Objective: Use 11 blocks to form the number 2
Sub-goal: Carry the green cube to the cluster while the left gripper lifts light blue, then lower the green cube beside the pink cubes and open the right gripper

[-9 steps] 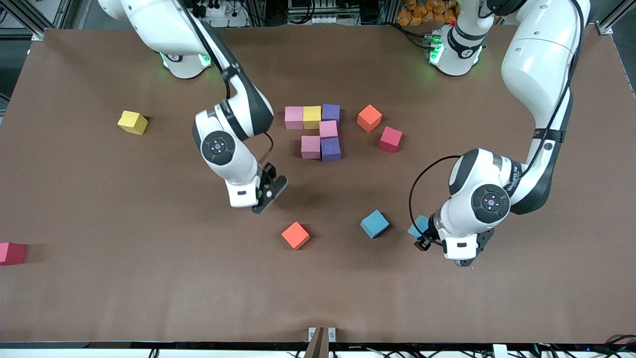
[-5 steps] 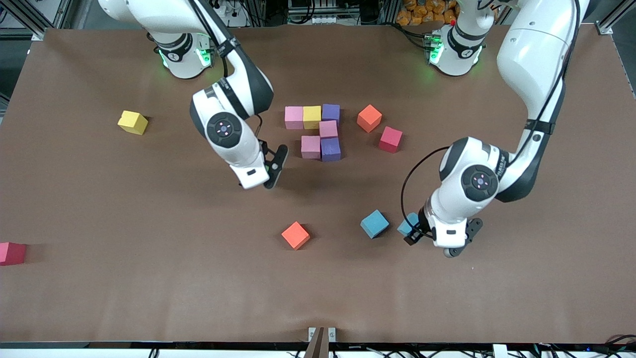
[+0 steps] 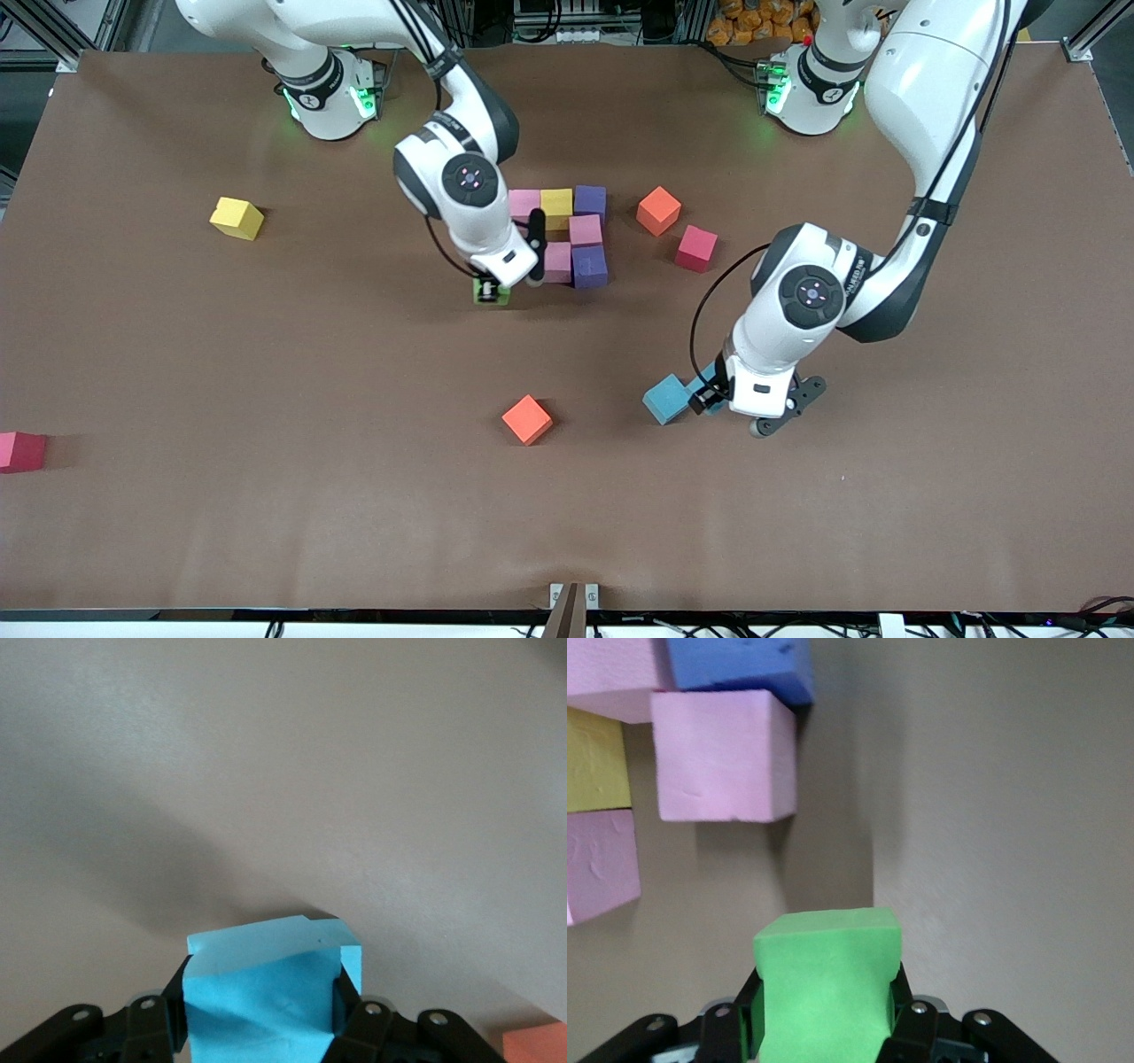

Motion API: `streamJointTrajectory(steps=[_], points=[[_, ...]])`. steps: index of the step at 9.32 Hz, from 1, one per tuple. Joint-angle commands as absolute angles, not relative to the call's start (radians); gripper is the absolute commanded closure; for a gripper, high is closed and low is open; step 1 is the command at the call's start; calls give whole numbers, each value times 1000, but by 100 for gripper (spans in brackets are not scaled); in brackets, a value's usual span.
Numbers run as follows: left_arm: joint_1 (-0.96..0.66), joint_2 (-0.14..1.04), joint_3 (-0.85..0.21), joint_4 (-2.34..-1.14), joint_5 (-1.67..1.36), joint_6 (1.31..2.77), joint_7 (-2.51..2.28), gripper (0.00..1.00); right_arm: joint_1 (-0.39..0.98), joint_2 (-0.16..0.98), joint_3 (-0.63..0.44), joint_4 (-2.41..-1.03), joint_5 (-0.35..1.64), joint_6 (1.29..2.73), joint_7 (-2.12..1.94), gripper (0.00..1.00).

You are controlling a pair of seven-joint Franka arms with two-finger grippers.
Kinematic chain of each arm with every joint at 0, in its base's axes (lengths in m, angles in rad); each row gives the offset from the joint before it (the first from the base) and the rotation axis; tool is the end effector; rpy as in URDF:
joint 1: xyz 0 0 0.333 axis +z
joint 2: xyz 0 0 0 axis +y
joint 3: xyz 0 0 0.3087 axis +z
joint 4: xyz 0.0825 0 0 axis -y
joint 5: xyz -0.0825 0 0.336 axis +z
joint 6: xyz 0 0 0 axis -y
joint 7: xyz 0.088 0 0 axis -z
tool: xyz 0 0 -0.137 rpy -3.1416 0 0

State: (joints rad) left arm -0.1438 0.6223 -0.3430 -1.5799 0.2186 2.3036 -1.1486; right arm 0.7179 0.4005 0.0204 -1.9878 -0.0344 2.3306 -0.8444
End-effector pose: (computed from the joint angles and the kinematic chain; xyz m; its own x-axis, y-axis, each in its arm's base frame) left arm 0.6111 -0.2753 0.2952 0.8228 0.5667 0.0435 0.5571 -0.8192 0.1364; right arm 0.4199 0.3800 0.2547 -0.0357 0.9981 -0.0500 0.9989 0.0341 -0.0328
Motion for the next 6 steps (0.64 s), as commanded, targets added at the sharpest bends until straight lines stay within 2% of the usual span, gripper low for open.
streamJointTrajectory(steps=[1,4,6], points=[[-143,615,-339,-1606,242,2339,-1132,100,710,354,28,-2071,-42,2382,-890,100],[-143,615,-339,-1608,242,2339,-1134,100,712,362,29,-2085,20,2416,-887,100],[-141,615,-339,-1606,242,2341,-1134,100,713,356,66,-2150,99,2488,-877,100]])
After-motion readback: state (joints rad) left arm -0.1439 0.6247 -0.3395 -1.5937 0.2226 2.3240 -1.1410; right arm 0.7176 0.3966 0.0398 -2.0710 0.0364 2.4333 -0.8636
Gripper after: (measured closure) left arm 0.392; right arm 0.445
